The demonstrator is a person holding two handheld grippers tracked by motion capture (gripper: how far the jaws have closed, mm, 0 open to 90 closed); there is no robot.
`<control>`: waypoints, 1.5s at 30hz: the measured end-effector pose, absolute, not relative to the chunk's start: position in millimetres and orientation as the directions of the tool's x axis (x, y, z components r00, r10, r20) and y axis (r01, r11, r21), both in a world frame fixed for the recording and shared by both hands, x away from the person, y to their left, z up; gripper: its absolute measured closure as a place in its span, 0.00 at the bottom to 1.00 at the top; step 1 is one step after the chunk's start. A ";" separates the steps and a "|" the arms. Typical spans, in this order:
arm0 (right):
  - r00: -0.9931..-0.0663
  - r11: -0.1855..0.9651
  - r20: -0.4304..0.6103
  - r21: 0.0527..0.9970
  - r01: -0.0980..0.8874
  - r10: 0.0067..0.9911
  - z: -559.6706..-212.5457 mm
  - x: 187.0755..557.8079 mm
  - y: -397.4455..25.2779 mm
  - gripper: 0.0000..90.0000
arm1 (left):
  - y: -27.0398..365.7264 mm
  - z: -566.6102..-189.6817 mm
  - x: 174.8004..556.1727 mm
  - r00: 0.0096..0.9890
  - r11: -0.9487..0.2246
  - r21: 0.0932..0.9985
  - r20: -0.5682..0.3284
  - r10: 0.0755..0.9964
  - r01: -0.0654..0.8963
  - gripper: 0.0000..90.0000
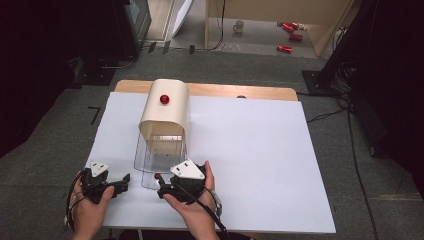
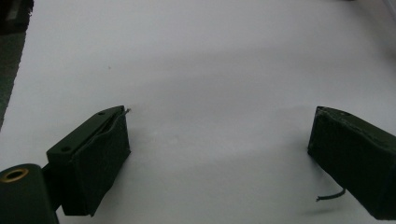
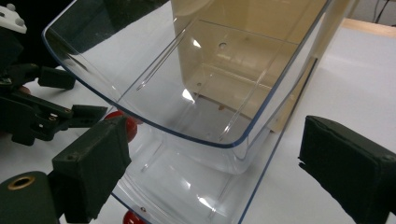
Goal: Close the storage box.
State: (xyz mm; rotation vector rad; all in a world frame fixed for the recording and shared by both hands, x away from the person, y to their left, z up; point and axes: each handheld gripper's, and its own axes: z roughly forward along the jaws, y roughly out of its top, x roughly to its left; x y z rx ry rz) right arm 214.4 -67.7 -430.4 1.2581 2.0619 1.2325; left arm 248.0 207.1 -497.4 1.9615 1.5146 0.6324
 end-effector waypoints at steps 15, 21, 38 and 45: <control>-0.439 0.155 0.068 0.878 0.453 0.896 -409.9 247.8 -78.0 0.20 | 207.2 -497.3 248.0 0.245 -0.191 0.690 0.020 0.969 0.698 0.06; -0.400 0.134 0.073 0.874 0.466 0.914 -410.2 270.9 -80.9 0.20 | 207.1 -497.5 248.1 0.244 -0.190 0.693 0.021 0.970 0.695 0.06; -0.396 0.151 0.089 0.831 0.536 0.914 -413.7 285.4 -85.1 0.00 | 207.2 -497.5 248.0 0.244 -0.190 0.693 0.021 0.970 0.695 0.06; -0.426 0.162 0.114 0.814 0.559 0.898 -420.1 270.4 -90.3 0.00 | 207.2 -497.4 248.0 0.244 -0.189 0.692 0.020 0.970 0.696 0.06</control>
